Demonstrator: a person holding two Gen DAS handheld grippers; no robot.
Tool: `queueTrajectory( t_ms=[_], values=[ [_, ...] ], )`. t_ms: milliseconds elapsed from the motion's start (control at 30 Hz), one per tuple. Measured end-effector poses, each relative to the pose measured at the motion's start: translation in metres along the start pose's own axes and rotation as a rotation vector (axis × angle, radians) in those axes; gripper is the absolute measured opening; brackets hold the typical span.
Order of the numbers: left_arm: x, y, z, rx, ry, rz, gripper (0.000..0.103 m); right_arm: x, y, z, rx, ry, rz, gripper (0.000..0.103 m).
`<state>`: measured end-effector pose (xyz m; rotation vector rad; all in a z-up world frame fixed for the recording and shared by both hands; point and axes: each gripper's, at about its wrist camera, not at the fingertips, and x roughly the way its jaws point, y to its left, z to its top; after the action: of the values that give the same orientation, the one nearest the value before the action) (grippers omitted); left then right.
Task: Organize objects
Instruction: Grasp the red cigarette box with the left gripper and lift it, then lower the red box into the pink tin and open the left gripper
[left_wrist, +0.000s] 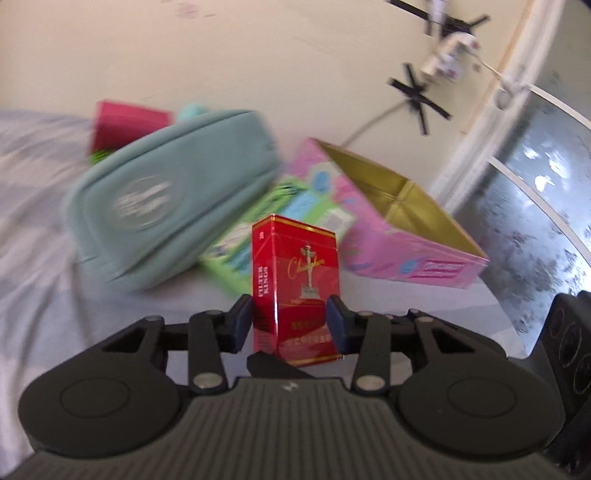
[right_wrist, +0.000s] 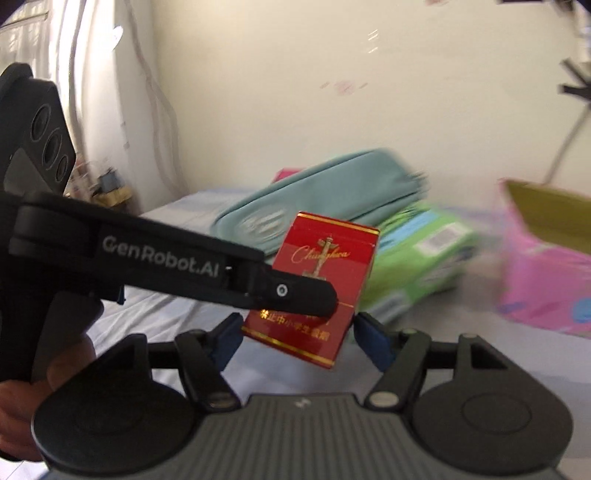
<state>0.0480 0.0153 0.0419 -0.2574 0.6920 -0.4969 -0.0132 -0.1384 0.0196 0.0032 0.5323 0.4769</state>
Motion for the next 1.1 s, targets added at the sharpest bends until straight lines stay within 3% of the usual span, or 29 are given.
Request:
queueTrajectory(
  t_ms=[167,300,467,700,867,1000,1100],
  values=[
    [0.032,-0.066,0.020,0.151,-0.004,-0.056,0.046,-0.047,-0.043,0.000,0.054,-0.086,-0.113,0.068],
    [0.067,-0.120,0.046,0.252,0.013,-0.136,0.046,-0.084,-0.090,0.009,0.065,-0.179,-0.261,0.064],
    [0.130,-0.172,0.074,0.331,0.021,-0.187,0.047,-0.098,-0.158,0.025,0.141,-0.205,-0.354,0.063],
    [0.204,-0.198,0.088,0.300,0.080,-0.192,0.049,-0.065,-0.234,0.025,0.203,-0.157,-0.422,0.063],
    [0.235,-0.211,0.095,0.296,0.094,-0.171,0.060,-0.043,-0.270,0.024,0.224,-0.145,-0.448,0.065],
    [0.248,-0.212,0.094,0.293,0.097,-0.126,0.071,-0.042,-0.278,0.018,0.250,-0.156,-0.460,0.073],
    [0.248,-0.209,0.092,0.300,0.093,-0.091,0.072,-0.046,-0.279,0.016,0.251,-0.163,-0.468,0.074]
  ],
)
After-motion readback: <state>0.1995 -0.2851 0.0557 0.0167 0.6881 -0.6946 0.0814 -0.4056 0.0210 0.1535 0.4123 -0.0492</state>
